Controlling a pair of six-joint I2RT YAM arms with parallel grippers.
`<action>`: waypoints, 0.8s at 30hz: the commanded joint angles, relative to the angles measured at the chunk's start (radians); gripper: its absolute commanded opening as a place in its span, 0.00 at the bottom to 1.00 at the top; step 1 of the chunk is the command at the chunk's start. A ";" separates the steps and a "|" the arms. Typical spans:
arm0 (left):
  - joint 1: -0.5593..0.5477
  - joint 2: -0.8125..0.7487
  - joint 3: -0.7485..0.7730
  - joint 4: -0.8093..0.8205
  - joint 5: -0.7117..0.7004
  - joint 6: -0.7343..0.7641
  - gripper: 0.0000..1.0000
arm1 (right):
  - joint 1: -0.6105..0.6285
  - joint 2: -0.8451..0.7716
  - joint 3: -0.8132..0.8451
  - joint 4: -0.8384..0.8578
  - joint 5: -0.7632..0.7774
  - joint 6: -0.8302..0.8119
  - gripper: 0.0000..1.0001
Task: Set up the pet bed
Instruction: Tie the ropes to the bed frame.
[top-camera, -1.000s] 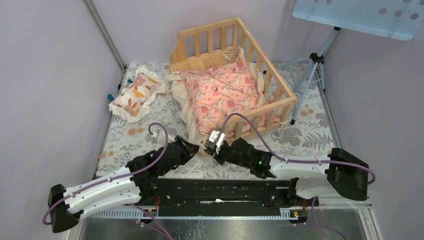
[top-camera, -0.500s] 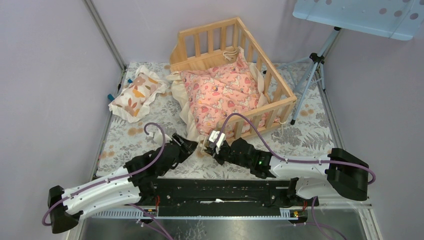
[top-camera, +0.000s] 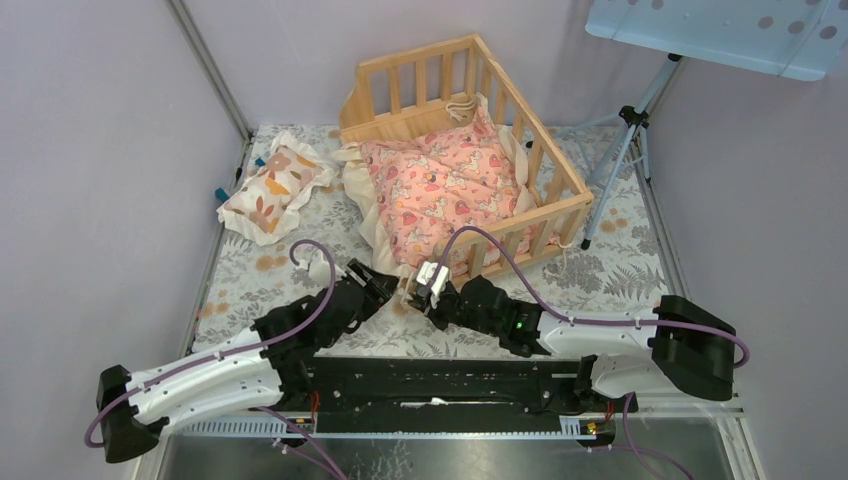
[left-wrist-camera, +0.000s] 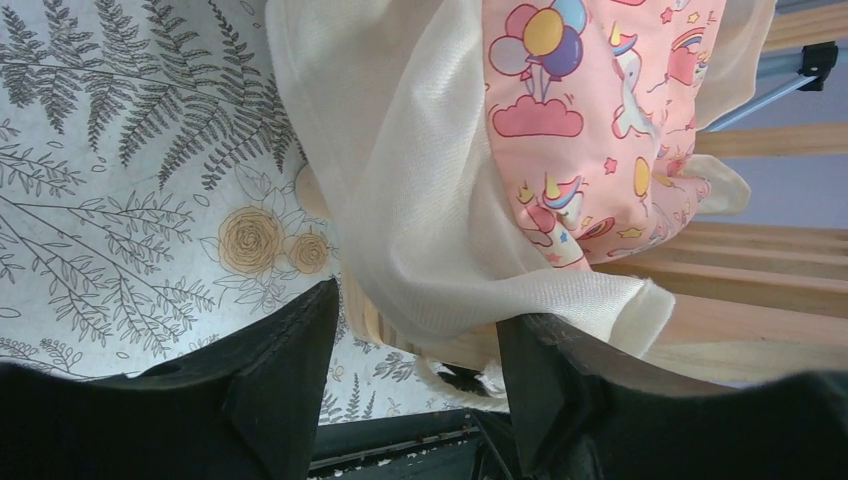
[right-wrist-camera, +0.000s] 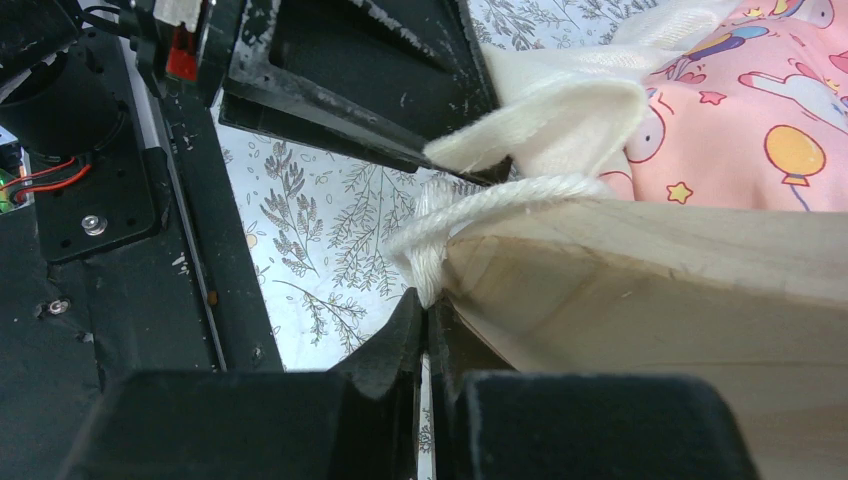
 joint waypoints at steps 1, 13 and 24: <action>0.003 0.016 0.065 0.045 -0.032 0.006 0.62 | -0.009 0.011 0.042 0.049 -0.022 0.008 0.04; 0.004 0.077 0.052 0.161 0.056 0.017 0.54 | -0.009 0.020 0.054 0.055 -0.016 0.005 0.04; 0.005 0.087 0.038 0.208 0.107 0.013 0.50 | -0.010 0.022 0.051 0.072 0.009 0.014 0.05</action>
